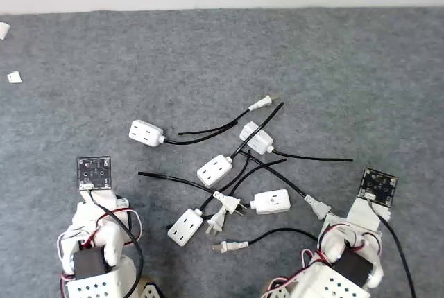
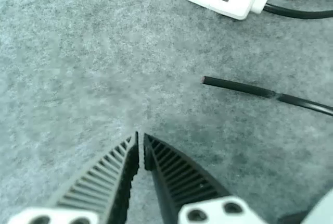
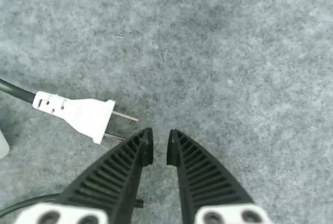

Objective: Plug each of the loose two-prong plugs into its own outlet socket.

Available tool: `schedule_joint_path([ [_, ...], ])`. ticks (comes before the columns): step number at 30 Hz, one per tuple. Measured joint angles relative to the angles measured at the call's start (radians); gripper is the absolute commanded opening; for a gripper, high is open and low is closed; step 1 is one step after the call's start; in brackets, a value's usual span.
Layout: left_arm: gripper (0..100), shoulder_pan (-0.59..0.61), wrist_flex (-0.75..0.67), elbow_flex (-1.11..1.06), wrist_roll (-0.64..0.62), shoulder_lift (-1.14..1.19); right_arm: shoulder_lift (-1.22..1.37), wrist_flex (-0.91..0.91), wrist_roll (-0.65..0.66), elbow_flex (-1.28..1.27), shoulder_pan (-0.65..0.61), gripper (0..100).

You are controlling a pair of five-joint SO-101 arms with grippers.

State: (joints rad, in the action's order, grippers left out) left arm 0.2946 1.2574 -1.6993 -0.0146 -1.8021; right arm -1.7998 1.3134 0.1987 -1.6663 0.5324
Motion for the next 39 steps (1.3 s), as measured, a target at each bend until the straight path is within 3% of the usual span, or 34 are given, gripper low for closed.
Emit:
schedule_joint_path([
  [13,1,-0.348,-0.012,0.0,0.002,0.0,0.0,0.0,0.0,0.0,0.0,5.8],
  [17,2,-0.368,-0.121,0.0,0.002,0.0,0.0,0.0,0.0,0.0,0.0,5.8],
  [21,10,-0.379,-0.198,0.018,0.032,0.0,0.0,0.0,0.0,0.0,0.0,5.8],
  [28,14,-0.388,-0.012,0.16,0.028,0.0,0.0,0.0,0.0,0.0,0.0,5.8],
  [33,14,-0.388,0.003,0.181,0.066,0.049,0.0,0.0,0.0,0.0,0.0,5.8],
  [39,14,-0.394,0.003,0.385,0.066,0.305,0.0,0.0,0.0,0.0,0.0,5.8],
])
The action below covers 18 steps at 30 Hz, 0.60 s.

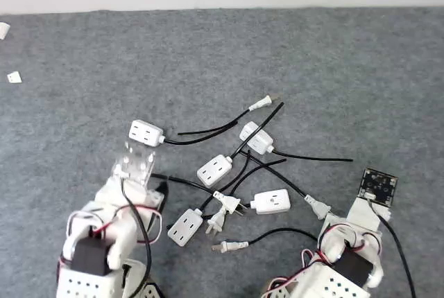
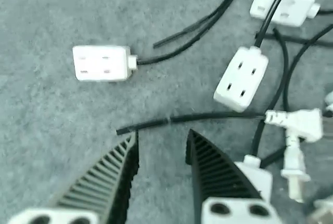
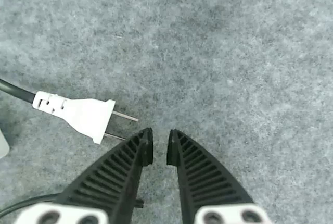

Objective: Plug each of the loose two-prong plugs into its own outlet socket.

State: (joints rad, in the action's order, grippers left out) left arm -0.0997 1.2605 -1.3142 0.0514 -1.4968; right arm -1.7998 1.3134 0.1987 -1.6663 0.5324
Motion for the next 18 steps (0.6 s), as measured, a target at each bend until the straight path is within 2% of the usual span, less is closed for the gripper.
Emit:
schedule_joint_path([
  [3,14,-0.026,0.021,0.123,-0.009,0.175,0.0,0.0,0.0,0.0,0.0,5.8],
  [7,15,-0.143,0.091,0.189,-0.021,0.388,0.0,0.0,0.0,0.0,0.0,5.8],
  [15,15,-0.384,0.092,0.206,-0.173,0.522,0.0,0.0,0.0,0.0,0.0,5.8],
  [18,17,-0.416,0.064,0.207,-0.203,0.601,0.0,0.0,0.0,0.0,0.0,5.8],
])
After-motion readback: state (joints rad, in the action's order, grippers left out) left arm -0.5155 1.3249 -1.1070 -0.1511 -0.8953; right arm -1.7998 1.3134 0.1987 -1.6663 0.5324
